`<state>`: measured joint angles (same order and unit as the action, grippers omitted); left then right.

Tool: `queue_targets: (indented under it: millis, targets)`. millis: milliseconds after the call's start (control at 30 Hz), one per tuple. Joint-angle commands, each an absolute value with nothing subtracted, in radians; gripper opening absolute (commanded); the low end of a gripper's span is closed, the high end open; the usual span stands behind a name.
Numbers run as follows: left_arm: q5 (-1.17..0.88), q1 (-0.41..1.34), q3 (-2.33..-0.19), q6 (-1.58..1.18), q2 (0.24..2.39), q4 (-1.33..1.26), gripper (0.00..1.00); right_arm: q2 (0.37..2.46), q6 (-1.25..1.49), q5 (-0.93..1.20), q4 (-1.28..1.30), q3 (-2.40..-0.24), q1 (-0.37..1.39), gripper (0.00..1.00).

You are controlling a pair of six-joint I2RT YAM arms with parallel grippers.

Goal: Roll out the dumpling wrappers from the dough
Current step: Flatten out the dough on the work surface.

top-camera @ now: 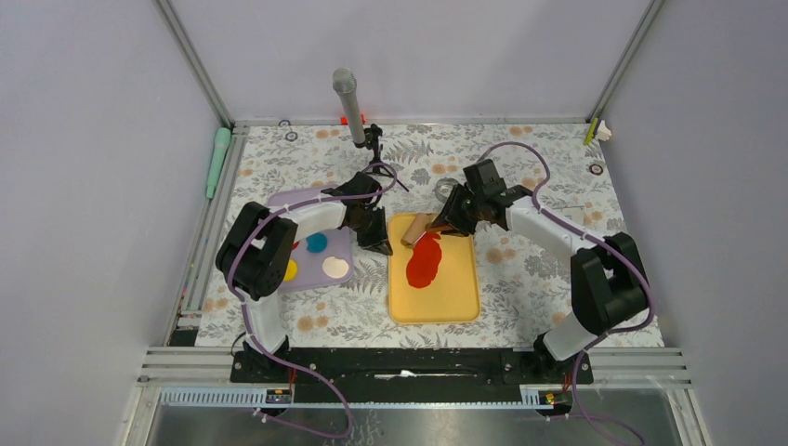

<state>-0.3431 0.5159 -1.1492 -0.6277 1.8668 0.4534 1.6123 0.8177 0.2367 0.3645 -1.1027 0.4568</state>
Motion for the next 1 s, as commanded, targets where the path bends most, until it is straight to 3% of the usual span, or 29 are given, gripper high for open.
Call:
queue_targets:
  millis: [0,333,967]
  targets:
    - [-0.305,0.504,-1.127,-0.609,1.811,0.483,0.0,1.564,0.797,0.168,0.438,-0.988,0.441,0.0]
    - [-0.304,0.502,-1.118,-0.619,1.815,0.473,0.0,1.456,0.828,0.189,0.44,-0.82,0.38,0.0]
    - [-0.303,0.499,-1.11,-0.628,1.813,0.463,0.0,1.314,0.858,0.17,0.517,-0.722,0.371,0.0]
